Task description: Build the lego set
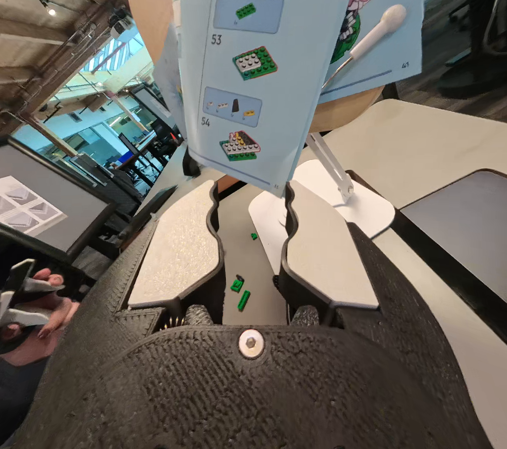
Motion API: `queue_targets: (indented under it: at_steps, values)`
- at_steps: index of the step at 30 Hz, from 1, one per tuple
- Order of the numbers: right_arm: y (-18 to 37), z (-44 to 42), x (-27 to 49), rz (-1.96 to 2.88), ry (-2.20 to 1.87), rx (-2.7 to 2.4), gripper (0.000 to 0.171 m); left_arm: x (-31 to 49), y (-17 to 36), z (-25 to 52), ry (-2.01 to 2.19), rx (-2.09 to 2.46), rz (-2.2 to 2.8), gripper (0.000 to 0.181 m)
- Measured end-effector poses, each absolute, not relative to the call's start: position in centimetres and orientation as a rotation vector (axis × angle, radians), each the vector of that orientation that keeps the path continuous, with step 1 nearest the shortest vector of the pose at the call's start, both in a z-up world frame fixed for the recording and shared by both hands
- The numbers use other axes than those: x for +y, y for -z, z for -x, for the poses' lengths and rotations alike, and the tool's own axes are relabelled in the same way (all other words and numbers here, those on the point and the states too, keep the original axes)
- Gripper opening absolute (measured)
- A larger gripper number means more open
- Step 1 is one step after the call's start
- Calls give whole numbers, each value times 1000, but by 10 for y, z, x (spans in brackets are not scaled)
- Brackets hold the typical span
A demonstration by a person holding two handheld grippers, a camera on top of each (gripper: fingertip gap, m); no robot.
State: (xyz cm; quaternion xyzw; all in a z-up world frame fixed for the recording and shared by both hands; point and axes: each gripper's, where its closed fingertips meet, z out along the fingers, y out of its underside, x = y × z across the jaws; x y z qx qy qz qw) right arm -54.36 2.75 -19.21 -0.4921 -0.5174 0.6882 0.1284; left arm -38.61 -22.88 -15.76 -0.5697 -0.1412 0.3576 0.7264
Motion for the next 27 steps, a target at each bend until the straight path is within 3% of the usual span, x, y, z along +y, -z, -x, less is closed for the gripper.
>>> queue_targets:
  at_steps: [11, 19, 24, 27]
  values:
    - [183, 555, 21, 1364, -2289, -1458, 45, -223, 136, 397, -824, -288, 1248, 40]
    - [173, 541, 22, 1224, -2273, -1465, 0, -177, 119, 428, -745, -209, 1339, 50]
    - [170, 532, 23, 1173, -2209, -1499, 0, -139, 119, 448, -674, -188, 1412, 48]
    - [163, 525, 23, 1126, -2199, -1497, 0, -120, 122, 459, -641, -184, 1457, 37]
